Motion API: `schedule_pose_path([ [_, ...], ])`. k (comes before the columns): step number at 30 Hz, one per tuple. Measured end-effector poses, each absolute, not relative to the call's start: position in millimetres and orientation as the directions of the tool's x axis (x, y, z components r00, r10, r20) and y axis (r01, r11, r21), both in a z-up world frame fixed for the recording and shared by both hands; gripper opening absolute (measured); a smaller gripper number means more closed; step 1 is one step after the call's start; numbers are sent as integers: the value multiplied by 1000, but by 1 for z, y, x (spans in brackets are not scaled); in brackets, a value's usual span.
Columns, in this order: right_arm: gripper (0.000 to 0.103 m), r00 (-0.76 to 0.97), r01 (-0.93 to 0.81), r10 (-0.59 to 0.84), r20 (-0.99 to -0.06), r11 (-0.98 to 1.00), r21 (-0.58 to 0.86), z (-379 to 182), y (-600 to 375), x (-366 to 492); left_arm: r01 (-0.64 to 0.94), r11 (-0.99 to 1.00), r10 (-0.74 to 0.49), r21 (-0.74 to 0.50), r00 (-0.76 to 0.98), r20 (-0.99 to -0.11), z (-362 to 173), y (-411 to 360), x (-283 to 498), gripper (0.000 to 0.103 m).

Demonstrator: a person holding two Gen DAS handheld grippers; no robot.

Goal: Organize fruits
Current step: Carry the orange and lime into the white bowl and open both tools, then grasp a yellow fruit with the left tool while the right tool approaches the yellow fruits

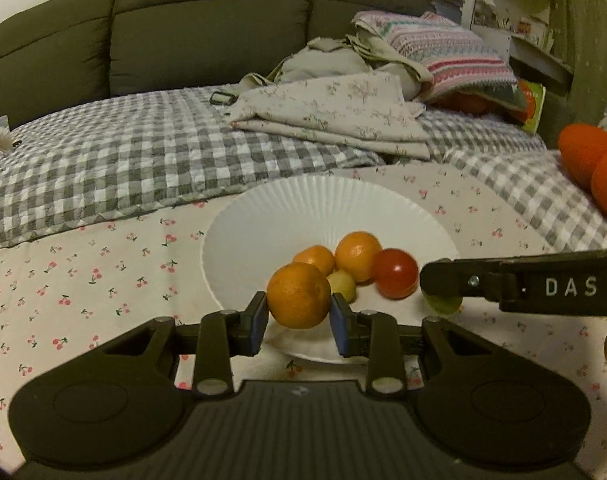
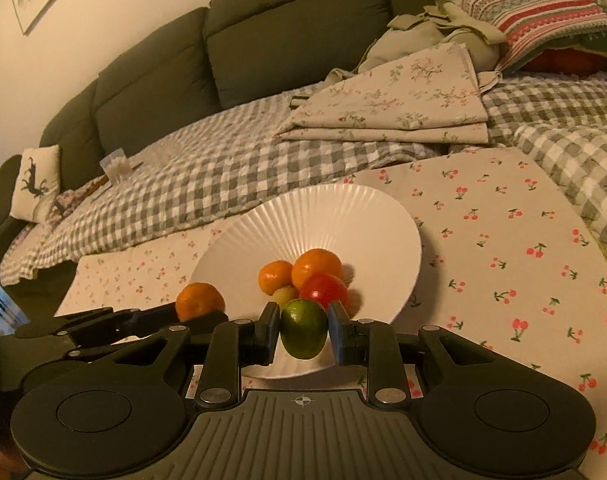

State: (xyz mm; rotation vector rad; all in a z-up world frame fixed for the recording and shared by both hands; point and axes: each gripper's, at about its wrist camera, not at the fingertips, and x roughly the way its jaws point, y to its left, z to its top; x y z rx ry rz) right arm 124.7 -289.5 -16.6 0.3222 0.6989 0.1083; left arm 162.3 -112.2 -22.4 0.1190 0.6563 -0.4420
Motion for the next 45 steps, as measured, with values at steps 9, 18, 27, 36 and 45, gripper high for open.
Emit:
schedule_pose_path([
  [9,27,745,24,196,-637,947,319,-28,-287,133,440,898,-349,-3,707,-615,-33,-112,169,33],
  [18,45,764,62,182,-620,934,351,-22,-295,129,439,898,-367,-25,717,-592,-24,-107,167,57],
  [27,46,792,96,187,-581,902,422,-6,-316,116,393,912,-383,-115,718,-581,-9,-84,167,59],
  [36,46,794,125,166,-585,897,423,2,-324,100,352,922,-378,-165,712,-592,2,-59,157,59],
  [45,45,781,41,240,-576,901,431,7,-309,83,320,933,-348,-164,692,-633,2,-34,135,59],
])
